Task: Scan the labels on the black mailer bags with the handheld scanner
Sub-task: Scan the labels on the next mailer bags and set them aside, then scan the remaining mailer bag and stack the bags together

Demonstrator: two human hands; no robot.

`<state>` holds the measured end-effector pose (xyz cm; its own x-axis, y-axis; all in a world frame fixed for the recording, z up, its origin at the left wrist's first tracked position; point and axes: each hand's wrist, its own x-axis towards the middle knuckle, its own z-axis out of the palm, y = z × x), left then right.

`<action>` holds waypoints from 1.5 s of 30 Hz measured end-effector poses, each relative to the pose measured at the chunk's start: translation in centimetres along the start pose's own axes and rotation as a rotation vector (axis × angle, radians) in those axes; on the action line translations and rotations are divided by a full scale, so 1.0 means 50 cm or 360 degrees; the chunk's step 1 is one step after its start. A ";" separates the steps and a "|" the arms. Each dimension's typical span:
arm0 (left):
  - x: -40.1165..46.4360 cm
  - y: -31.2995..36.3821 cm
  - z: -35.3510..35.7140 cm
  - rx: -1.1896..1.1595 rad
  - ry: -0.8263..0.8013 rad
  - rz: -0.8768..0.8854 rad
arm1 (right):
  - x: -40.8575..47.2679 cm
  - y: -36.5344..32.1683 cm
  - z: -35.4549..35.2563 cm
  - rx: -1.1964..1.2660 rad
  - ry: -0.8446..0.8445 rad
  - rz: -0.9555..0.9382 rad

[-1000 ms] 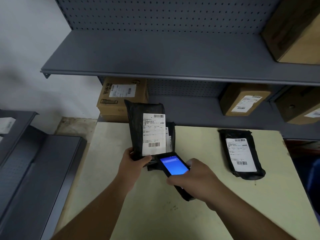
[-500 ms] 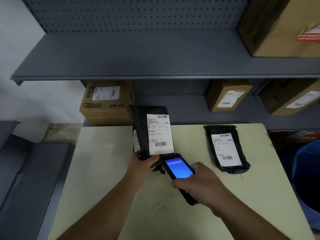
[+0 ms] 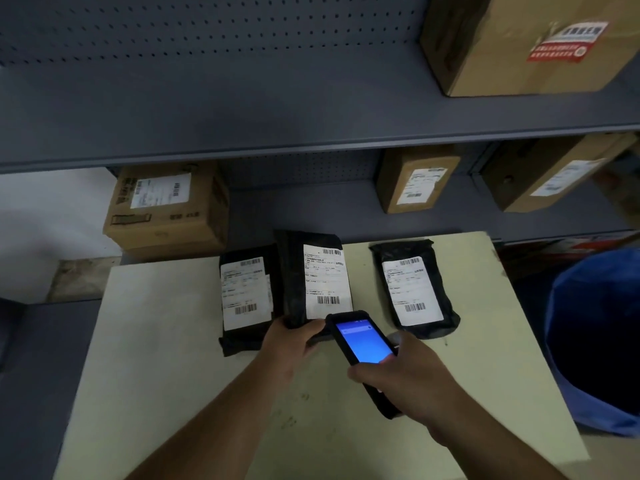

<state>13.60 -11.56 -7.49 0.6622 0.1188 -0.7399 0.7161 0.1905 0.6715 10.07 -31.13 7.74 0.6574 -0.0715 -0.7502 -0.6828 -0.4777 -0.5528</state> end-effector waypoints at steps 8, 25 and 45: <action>0.009 -0.023 0.069 0.0016 0.0093 -0.0196 | 0.015 0.044 -0.050 0.0053 0.0065 0.0023; 0.055 -0.030 0.161 0.0360 0.0104 -0.0098 | 0.032 0.111 -0.125 0.0237 0.0159 0.0148; 0.061 0.004 0.138 0.0839 0.0056 -0.0034 | 0.011 0.106 -0.091 0.0169 0.0160 0.0169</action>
<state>17.27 -17.90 -9.31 0.6447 0.1548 -0.7486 0.7494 -0.3215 0.5789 8.28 -37.71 6.03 0.6047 -0.2066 -0.7692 -0.7765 -0.3678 -0.5117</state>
